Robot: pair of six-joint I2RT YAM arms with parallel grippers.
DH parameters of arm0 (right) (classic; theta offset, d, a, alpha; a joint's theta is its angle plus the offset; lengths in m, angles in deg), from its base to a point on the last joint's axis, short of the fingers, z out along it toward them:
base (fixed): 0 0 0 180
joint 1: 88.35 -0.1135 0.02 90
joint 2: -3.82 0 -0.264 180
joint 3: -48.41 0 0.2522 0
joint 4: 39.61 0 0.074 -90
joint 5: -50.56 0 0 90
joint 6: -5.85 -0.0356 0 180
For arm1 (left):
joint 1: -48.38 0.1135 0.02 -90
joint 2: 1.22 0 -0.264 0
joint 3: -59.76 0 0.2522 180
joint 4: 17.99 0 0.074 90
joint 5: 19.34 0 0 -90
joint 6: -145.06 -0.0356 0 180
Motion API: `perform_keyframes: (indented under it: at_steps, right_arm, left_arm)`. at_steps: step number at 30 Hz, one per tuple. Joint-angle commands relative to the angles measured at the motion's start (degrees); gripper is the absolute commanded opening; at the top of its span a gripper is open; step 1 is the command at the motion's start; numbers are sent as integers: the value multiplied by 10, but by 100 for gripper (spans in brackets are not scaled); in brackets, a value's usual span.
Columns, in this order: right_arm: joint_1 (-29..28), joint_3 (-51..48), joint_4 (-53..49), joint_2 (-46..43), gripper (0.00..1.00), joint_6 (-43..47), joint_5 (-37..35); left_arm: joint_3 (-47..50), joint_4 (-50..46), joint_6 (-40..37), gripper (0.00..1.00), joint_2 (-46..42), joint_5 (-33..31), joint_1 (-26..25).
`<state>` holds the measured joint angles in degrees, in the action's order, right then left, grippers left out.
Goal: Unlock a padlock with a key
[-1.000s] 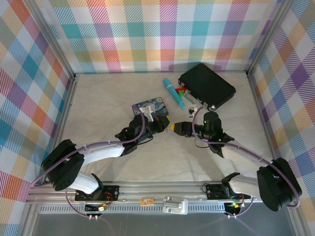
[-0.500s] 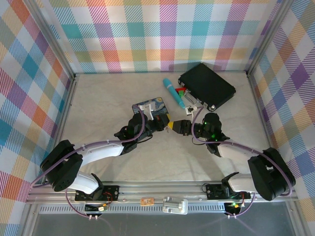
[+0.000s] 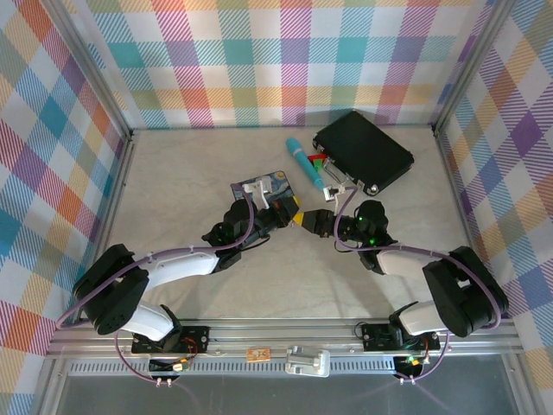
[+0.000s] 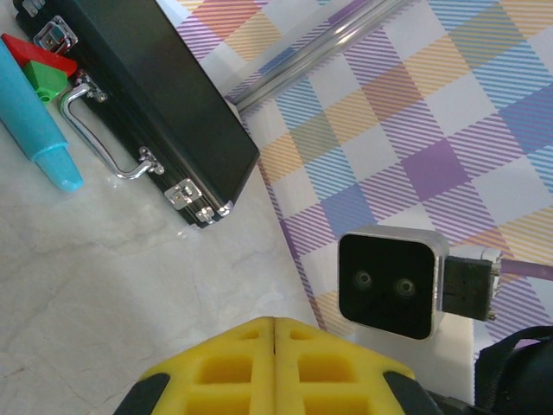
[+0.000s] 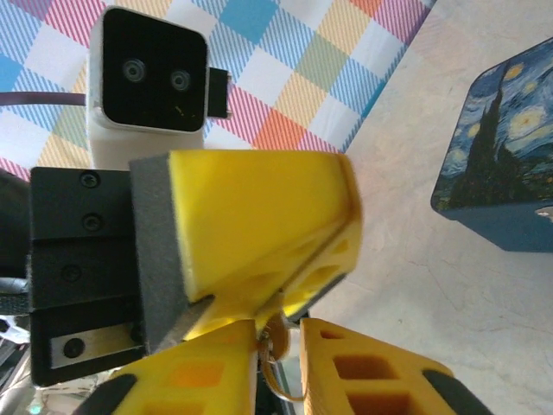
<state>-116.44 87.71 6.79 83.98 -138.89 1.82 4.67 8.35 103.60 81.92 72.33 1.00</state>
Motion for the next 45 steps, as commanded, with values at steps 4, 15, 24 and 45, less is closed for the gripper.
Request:
perform_keyframes:
  at_steps: [4, 15, 24, 45]
  right_arm:
    - [-2, 1, 38, 21, 0, 6, 14]
    - [22, 55, -179, -27, 0, 133, 67]
    - [31, 119, -418, -79, 0, 276, 118]
    - [31, 128, -388, -50, 0, 256, 144]
  left_arm:
    - [21, 42, 23, 0, -9, 21, -3]
    - [36, -83, -44, 58, -128, 12, 12]
    - [-15, -245, -140, 64, -166, 179, 75]
    - [-14, -113, -86, 8, -80, 287, 79]
